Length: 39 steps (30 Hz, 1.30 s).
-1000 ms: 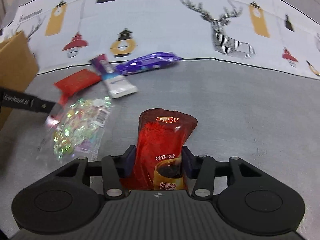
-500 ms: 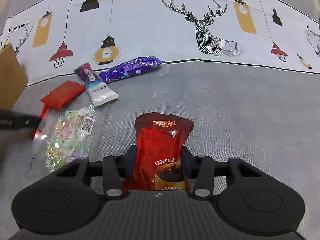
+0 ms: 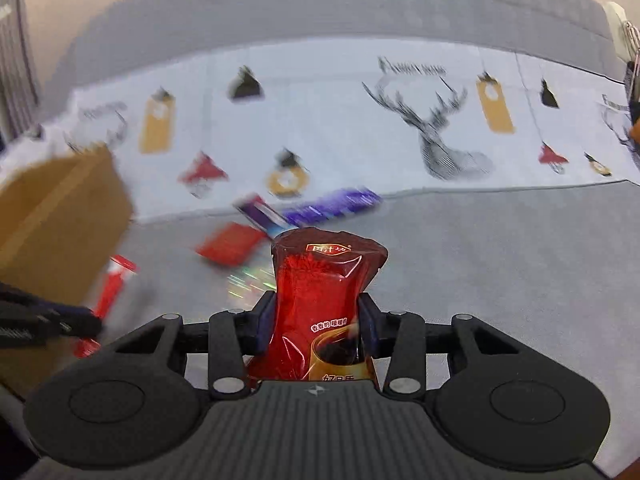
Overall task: Organize snacks
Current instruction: 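Grasp the red stick pack with the left tool while the right tool grasps the red coffee pouch, then carry both snacks over the box and open both tools to drop them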
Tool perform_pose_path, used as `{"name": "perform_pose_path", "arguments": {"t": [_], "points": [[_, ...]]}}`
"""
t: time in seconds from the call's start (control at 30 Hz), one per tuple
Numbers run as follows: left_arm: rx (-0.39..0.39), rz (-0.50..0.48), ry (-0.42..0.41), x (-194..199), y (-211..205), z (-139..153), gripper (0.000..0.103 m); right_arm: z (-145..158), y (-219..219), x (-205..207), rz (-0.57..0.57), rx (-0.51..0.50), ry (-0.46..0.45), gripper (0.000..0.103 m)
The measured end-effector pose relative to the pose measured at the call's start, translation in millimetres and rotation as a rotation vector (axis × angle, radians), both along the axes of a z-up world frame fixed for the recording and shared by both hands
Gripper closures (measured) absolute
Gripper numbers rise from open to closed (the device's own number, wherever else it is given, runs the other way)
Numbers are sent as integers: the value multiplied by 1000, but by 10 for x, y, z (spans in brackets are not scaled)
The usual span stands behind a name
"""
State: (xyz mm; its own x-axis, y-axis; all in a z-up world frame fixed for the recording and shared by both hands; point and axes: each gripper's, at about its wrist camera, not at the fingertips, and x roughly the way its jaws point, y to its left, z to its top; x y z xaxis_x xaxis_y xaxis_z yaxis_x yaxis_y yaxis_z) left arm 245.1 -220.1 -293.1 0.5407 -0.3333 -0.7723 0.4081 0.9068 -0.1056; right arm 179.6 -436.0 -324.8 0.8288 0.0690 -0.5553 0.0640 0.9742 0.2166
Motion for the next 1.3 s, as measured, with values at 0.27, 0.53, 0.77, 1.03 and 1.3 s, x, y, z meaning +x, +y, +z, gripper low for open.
{"name": "perform_pose_path", "arguments": {"t": [0.27,0.53,0.77,1.03,1.3], "points": [[-104,74,-142,-320,670,996,93,941,804,-253,106,17,-173,59],[-177,149,-327,-779,1396,1803,93,1783,1642,-511,253,-30,-334,58],[-181,201,-398,-967,1949,1959,93,2103,2271,-535,362,-105,-384,58],[-197,257,-331,-735,2434,1514,93,1851,2833,-234,422,-142,-280,58],[-220,274,-172,-339,2756,863,93,1324,3176,172,439,-165,-112,58]]}}
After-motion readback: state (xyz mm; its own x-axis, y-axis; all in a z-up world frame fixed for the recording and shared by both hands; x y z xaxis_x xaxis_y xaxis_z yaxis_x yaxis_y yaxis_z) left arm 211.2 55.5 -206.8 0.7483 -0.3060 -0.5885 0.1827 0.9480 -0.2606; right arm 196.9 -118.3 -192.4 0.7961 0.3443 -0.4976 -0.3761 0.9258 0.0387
